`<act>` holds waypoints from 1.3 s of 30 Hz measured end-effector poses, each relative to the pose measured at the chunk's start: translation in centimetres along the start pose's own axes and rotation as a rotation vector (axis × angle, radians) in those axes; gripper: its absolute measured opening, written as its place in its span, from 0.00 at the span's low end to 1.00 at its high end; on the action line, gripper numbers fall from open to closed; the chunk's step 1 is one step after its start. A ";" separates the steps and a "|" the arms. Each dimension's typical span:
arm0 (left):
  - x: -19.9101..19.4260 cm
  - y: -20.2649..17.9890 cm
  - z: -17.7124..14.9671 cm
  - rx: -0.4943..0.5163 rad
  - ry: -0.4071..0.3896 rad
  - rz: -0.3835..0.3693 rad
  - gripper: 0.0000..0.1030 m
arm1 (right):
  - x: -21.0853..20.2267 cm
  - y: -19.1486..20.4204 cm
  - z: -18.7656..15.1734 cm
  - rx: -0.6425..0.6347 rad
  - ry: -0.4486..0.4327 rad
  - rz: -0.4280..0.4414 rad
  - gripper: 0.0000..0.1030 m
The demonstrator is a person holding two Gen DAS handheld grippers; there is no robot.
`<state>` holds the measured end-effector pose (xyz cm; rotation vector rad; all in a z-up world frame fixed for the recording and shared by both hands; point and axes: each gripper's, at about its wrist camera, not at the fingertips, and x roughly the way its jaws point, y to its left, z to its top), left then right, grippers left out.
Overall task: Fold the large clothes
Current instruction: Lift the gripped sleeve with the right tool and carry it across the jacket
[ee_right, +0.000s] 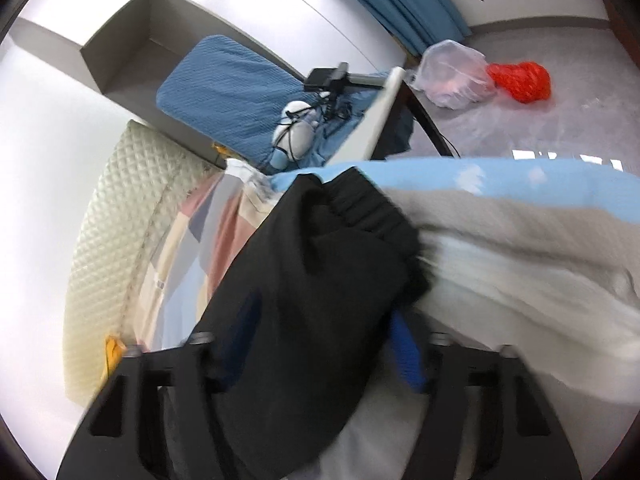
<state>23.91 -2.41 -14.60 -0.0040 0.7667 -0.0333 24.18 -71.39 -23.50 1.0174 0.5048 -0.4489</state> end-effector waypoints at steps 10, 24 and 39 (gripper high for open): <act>-0.5 0.5 0.2 0.018 -0.021 0.037 1.00 | -5.6 8.2 2.4 -0.163 -0.141 -0.016 0.07; -1.7 4.7 -0.1 -0.006 0.011 0.021 1.00 | -16.0 26.5 0.4 -0.446 -0.215 0.075 0.07; -4.9 6.5 0.4 -0.014 -0.061 0.020 1.00 | -21.2 45.2 -13.1 -0.735 -0.148 0.331 0.08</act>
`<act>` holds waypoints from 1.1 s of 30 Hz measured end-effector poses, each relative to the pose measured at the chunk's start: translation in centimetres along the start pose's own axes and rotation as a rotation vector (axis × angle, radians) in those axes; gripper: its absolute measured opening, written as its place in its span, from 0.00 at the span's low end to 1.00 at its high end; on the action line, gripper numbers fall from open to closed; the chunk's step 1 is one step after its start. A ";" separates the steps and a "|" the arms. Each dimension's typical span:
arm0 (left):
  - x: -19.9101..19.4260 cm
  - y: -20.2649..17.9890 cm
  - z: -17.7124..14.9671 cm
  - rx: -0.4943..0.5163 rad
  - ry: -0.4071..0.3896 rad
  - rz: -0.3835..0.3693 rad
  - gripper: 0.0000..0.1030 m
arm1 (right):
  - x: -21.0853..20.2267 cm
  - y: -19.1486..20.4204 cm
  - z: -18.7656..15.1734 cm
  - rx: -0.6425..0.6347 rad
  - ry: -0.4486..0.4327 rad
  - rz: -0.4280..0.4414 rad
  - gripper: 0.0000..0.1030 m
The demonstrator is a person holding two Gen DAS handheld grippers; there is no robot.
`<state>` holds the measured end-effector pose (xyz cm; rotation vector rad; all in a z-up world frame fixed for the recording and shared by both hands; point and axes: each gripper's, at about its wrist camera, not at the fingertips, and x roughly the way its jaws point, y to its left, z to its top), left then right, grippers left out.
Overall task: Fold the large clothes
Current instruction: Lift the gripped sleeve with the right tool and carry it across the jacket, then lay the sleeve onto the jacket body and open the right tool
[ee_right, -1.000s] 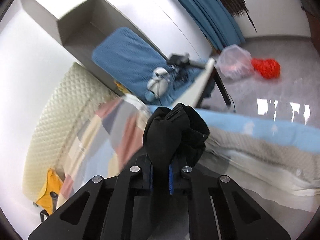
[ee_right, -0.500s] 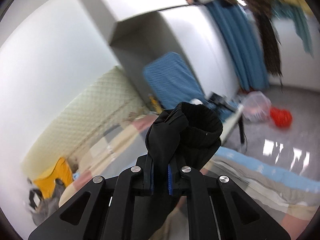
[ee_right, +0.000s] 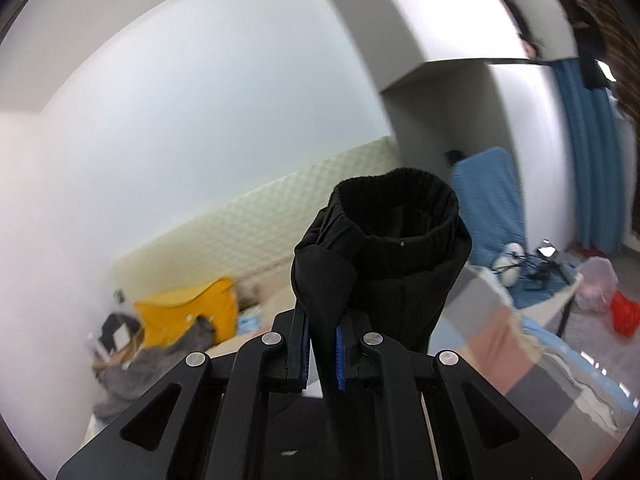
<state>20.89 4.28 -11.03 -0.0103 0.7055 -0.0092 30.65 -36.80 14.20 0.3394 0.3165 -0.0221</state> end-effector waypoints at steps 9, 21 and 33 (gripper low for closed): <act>-0.8 3.2 -0.2 -0.002 -0.039 0.026 1.00 | 3.7 12.4 -5.4 -0.174 0.087 0.114 0.09; 0.2 9.0 -1.4 -0.139 0.020 0.048 1.00 | 12.0 25.2 -22.1 -0.289 0.373 0.334 0.11; 3.0 12.7 -2.1 -0.252 0.097 0.059 1.00 | 20.4 30.5 -37.5 -0.428 0.627 0.340 0.12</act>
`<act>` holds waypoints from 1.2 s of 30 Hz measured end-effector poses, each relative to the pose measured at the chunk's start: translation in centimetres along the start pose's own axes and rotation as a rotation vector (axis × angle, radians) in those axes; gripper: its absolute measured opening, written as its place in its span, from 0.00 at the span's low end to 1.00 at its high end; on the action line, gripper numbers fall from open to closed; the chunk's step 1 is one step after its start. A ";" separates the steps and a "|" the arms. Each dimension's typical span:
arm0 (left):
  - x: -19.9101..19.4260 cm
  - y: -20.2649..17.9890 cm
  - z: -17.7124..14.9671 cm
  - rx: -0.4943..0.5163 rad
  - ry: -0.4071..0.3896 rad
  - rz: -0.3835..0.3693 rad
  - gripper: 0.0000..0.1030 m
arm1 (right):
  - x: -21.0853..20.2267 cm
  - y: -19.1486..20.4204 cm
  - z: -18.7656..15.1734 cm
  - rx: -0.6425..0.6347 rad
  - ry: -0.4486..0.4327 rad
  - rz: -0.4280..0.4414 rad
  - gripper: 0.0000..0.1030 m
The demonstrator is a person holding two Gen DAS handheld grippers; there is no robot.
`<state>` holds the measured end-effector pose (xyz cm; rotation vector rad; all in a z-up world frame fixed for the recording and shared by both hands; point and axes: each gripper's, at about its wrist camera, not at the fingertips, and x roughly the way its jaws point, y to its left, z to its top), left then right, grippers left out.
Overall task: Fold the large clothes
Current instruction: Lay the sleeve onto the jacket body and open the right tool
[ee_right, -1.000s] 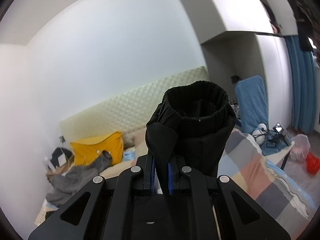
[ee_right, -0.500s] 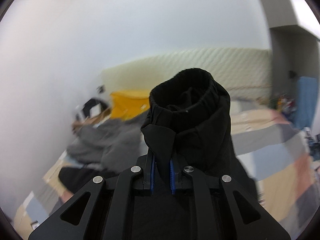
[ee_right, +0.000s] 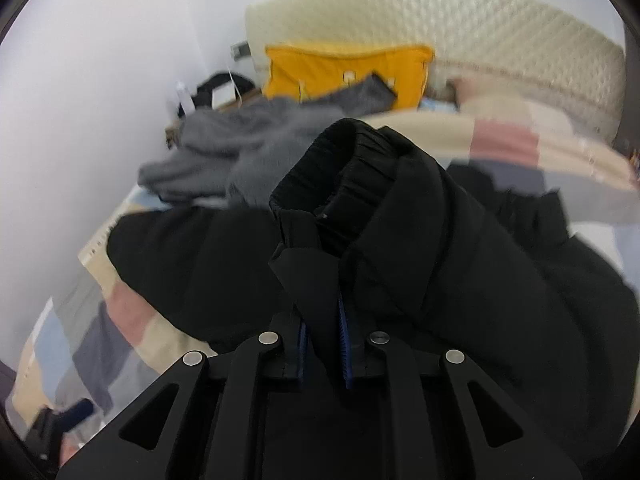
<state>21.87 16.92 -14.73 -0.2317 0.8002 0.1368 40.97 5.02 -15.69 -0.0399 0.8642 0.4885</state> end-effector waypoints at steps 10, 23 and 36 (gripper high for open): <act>3.4 0.8 -0.5 -0.035 0.081 -0.003 1.00 | 6.3 0.7 -4.2 -0.079 0.175 -0.038 0.28; 3.5 0.2 -0.8 -0.038 0.092 -0.004 1.00 | -5.7 0.3 -2.9 -0.206 -0.005 -0.050 0.67; 1.6 -3.4 -1.6 0.042 0.058 -0.063 1.00 | -16.8 -14.5 -12.7 0.038 -0.091 -0.279 0.70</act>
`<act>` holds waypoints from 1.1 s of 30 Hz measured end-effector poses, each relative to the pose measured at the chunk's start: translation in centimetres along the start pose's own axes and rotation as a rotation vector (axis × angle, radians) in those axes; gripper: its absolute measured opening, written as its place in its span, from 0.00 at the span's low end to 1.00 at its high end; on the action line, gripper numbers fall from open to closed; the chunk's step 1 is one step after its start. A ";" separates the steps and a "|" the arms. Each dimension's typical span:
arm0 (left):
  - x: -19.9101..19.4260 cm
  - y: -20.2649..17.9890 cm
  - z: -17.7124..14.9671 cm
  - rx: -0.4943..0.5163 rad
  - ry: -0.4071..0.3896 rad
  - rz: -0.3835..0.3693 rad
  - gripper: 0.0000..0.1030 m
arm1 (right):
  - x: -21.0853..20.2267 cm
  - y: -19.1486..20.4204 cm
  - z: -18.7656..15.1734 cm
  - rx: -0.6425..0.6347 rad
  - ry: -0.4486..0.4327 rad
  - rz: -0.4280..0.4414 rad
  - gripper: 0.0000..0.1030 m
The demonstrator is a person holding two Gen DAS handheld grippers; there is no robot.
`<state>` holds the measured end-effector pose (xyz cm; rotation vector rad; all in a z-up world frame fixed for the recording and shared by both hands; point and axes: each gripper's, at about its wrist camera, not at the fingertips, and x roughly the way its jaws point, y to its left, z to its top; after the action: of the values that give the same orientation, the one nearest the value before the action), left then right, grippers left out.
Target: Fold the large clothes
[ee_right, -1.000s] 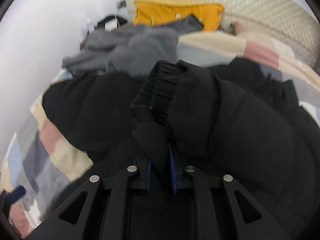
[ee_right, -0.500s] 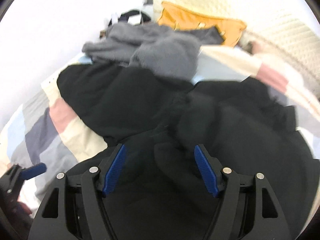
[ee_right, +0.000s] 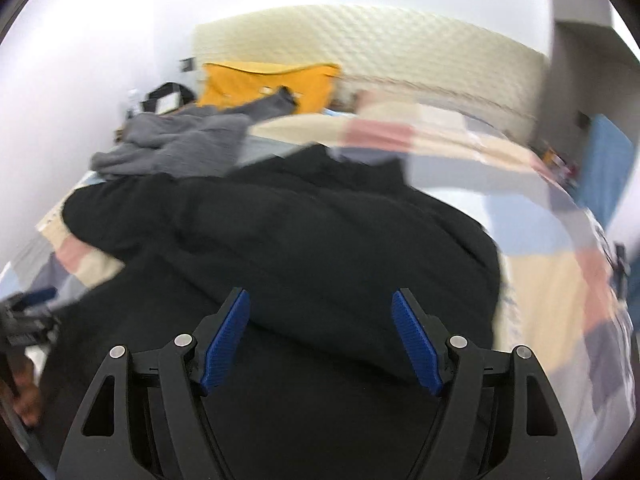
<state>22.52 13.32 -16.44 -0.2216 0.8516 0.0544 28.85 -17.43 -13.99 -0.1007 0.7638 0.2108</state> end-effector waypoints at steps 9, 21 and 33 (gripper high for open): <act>-0.4 -2.9 -0.7 0.098 -0.017 0.030 1.00 | 0.5 -8.7 -4.7 0.169 0.095 -0.088 0.73; -2.2 -5.2 -0.5 0.229 -0.016 0.087 1.00 | 4.8 -11.6 -6.7 0.211 0.215 -0.139 0.73; 1.4 -2.8 8.2 0.161 0.137 0.020 1.00 | 8.7 -13.7 -7.8 0.303 0.258 -0.092 0.74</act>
<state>29.86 12.29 -11.78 -0.0658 0.9893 -0.0113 32.86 -30.78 -25.45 0.1266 1.0372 -0.0084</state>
